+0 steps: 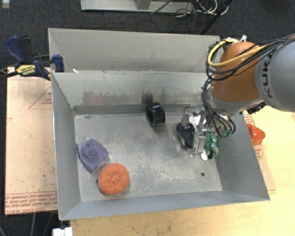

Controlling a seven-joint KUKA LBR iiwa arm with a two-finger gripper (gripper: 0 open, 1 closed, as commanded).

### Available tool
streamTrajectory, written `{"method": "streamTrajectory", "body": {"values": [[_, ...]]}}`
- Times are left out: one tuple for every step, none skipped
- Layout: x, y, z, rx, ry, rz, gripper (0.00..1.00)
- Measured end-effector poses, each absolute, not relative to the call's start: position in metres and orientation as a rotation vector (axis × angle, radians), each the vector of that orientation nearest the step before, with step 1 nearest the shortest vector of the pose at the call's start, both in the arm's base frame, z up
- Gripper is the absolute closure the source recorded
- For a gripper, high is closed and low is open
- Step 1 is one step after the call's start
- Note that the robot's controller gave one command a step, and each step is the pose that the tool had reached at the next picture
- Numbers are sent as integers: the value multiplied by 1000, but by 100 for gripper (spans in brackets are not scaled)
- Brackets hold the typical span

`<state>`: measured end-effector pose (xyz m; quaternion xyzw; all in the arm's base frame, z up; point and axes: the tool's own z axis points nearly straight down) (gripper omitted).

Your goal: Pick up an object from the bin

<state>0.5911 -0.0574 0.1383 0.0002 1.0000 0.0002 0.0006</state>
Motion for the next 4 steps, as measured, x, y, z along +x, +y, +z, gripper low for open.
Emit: {"method": "streamTrajectory", "body": {"values": [[603,-42,138,-114,3141,-4,0],[591,17,165,-307,3128,2,0],[595,44,182,-128,3135,7,0],[576,68,173,-370,3118,-2,0]]}}
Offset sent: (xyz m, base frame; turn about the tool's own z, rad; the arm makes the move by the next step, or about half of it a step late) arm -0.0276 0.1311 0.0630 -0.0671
